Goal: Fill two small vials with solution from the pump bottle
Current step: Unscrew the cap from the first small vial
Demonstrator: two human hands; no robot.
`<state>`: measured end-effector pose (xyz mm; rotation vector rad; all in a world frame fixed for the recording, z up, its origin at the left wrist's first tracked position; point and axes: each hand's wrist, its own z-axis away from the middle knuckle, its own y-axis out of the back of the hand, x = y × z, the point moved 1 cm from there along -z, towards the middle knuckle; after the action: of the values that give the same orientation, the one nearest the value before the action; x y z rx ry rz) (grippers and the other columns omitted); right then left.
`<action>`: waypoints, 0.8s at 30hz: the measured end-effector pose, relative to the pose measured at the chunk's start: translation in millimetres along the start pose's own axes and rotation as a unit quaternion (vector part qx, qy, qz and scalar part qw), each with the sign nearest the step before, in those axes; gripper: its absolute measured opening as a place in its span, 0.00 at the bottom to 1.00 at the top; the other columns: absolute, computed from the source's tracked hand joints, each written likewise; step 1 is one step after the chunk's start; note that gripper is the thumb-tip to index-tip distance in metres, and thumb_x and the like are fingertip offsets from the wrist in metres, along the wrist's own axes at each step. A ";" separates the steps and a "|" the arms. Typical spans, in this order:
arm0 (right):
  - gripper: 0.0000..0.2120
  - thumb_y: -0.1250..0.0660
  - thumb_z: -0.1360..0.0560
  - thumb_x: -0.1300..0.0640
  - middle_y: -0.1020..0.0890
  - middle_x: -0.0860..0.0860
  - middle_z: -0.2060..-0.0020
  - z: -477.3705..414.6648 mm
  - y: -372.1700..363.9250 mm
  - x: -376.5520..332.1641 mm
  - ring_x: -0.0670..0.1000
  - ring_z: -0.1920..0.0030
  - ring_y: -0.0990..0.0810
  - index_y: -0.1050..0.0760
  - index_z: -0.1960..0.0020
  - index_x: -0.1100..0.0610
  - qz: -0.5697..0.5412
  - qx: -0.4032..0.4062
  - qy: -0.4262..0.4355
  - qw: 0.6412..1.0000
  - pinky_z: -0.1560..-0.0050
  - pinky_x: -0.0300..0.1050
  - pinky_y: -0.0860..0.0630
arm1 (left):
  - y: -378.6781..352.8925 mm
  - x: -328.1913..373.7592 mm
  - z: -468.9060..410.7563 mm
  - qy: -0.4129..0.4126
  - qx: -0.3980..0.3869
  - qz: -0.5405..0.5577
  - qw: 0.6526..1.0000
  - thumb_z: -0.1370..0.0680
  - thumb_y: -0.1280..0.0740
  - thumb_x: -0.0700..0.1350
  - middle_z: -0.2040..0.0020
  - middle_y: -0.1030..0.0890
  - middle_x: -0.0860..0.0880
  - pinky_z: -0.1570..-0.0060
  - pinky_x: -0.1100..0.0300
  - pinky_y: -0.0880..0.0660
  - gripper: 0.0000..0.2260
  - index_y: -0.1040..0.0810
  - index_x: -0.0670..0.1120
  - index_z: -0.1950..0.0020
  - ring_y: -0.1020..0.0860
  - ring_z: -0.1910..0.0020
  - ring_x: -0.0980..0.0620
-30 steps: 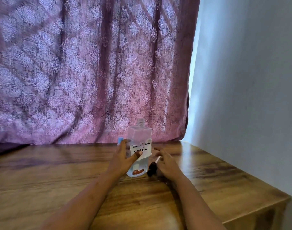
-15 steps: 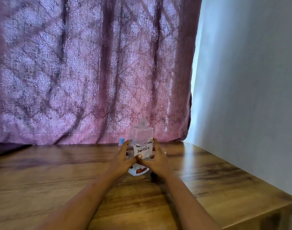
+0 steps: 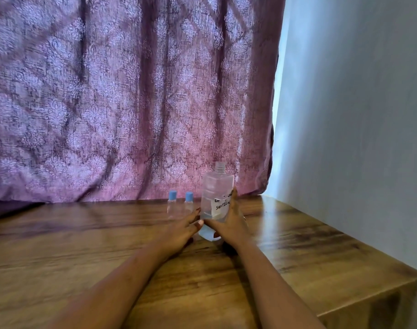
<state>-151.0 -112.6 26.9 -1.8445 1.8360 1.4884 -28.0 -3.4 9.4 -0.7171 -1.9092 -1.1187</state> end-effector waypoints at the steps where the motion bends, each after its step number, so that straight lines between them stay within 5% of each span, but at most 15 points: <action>1: 0.59 0.25 0.37 0.37 0.37 0.55 0.27 0.0 0.4 1.6 0.58 0.29 0.35 0.66 0.25 0.43 0.003 0.005 0.001 1.000 0.35 0.60 0.31 | 0.4 -0.9 -0.7 -0.005 0.007 -0.027 1.000 0.20 0.42 0.55 0.32 0.35 0.59 0.54 0.72 0.33 0.22 0.40 0.58 0.26 0.35 0.35 0.58; 5: 0.57 0.25 0.35 0.43 0.38 0.55 0.27 -1.3 2.7 7.8 0.58 0.29 0.36 0.66 0.25 0.43 -0.002 0.013 -0.004 1.000 0.33 0.58 0.33 | 1.4 -2.5 -1.9 -0.011 0.037 -0.071 0.997 0.21 0.38 0.50 0.39 0.25 0.56 0.52 0.64 0.26 0.17 0.32 0.56 0.32 0.26 0.45 0.59; 12: 0.57 0.26 0.36 0.38 0.41 0.56 0.26 -0.1 5.0 5.3 0.58 0.28 0.40 0.63 0.23 0.48 0.038 0.042 0.004 0.998 0.31 0.58 0.37 | 8.1 -0.1 -0.4 -0.066 0.157 -0.058 0.984 0.24 0.33 0.42 0.53 0.22 0.55 0.57 0.69 0.27 0.11 0.26 0.58 0.48 0.23 0.53 0.59; 17: 0.41 0.29 0.28 0.50 0.38 0.54 0.28 1.2 4.8 -25.7 0.57 0.29 0.39 0.49 0.24 0.52 0.020 0.173 0.079 0.982 0.31 0.56 0.41 | 14.4 0.8 -1.1 -0.082 0.206 -0.075 0.972 0.25 0.33 0.39 0.54 0.21 0.54 0.57 0.66 0.26 0.10 0.25 0.53 0.47 0.22 0.54 0.58; 20: 0.34 0.30 0.28 0.57 0.35 0.54 0.32 1.8 -4.3 -48.4 0.54 0.33 0.35 0.41 0.27 0.52 -0.039 0.180 0.103 0.977 0.37 0.47 0.37 | 17.1 2.4 -0.9 -0.091 0.223 -0.064 0.968 0.25 0.34 0.35 0.55 0.21 0.50 0.54 0.60 0.24 0.11 0.25 0.48 0.47 0.22 0.55 0.52; 24: 0.29 0.31 0.28 0.58 0.35 0.53 0.33 5.5 -22.2 -63.4 0.57 0.35 0.34 0.37 0.30 0.50 0.030 0.209 0.102 0.972 0.41 0.52 0.32 | 21.2 2.7 -0.3 -0.099 0.241 -0.072 0.963 0.26 0.34 0.34 0.56 0.21 0.50 0.59 0.65 0.27 0.12 0.25 0.48 0.48 0.22 0.57 0.53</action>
<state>-120.6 -60.4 56.8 -1.7913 2.1123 0.8567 -12.8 6.1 21.2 -0.4319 -2.3165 -0.6341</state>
